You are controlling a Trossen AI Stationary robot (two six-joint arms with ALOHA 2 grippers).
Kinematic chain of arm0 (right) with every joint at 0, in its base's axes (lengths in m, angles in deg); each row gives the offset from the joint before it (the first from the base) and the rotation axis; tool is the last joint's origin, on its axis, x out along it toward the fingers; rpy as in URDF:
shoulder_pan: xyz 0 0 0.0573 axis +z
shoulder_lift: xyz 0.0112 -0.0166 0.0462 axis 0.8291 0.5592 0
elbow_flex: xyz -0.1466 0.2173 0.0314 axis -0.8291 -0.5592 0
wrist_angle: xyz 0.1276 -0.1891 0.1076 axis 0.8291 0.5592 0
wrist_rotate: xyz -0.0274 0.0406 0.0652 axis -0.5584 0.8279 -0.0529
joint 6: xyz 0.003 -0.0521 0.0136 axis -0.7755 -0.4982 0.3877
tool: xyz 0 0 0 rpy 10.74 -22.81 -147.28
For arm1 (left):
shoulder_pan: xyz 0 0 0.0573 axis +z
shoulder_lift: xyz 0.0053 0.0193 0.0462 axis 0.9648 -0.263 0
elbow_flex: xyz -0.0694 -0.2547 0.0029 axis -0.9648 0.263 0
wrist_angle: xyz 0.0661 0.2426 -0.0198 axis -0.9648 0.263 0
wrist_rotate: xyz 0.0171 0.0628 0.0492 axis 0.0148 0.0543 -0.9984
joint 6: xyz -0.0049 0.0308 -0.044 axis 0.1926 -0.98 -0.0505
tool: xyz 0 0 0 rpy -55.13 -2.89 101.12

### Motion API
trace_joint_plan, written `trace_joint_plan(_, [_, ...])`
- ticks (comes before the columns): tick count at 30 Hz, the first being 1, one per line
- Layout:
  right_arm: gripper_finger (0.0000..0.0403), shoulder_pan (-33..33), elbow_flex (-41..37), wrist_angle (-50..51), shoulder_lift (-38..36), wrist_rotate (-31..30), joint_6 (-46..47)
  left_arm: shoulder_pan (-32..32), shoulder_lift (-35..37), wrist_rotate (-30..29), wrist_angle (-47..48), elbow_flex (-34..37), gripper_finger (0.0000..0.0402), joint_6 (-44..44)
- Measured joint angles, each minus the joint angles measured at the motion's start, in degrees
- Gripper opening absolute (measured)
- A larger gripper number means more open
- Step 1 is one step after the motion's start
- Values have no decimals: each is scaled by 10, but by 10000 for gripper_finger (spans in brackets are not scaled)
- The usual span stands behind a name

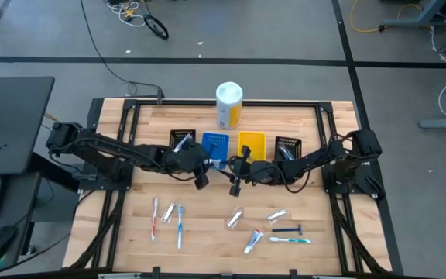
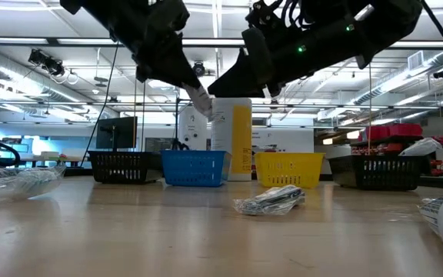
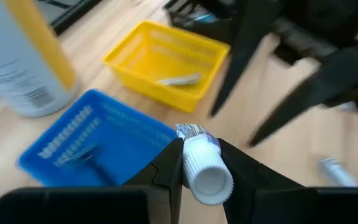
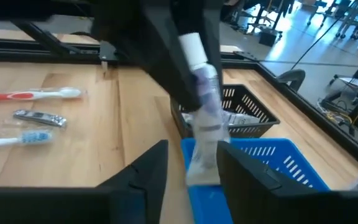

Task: Pick & Place Travel size toiletries
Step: Put the white toothpaste into the left black bin

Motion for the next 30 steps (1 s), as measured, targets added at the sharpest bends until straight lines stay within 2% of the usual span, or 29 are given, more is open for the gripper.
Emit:
trace_joint_plan(4, [168, 1, 0, 21, 0, -33, 10, 1, 0, -57, 30, 0, 86, 6])
trace_joint_plan(8, [170, 2, 0, 84, 0, -52, 26, 12, 0, -85, 77, 0, 83, 36])
trace_joint_plan(15, [170, 2, 0, 144, 0, 28, 120, 48, 8, -174, 227, 0, 92, 135])
trace_joint_plan(18, [170, 2, 0, 148, 0, 43, 124, 74, 3, -174, 260, 7, 93, 182])
trace_joint_plan(24, [170, 2, 0, 143, 0, 44, 124, 112, -1, -142, 190, 77, 98, 184])
trace_joint_plan(30, [170, 2, 0, 143, 0, 45, 124, 130, 0, -132, 172, 91, 143, 164])
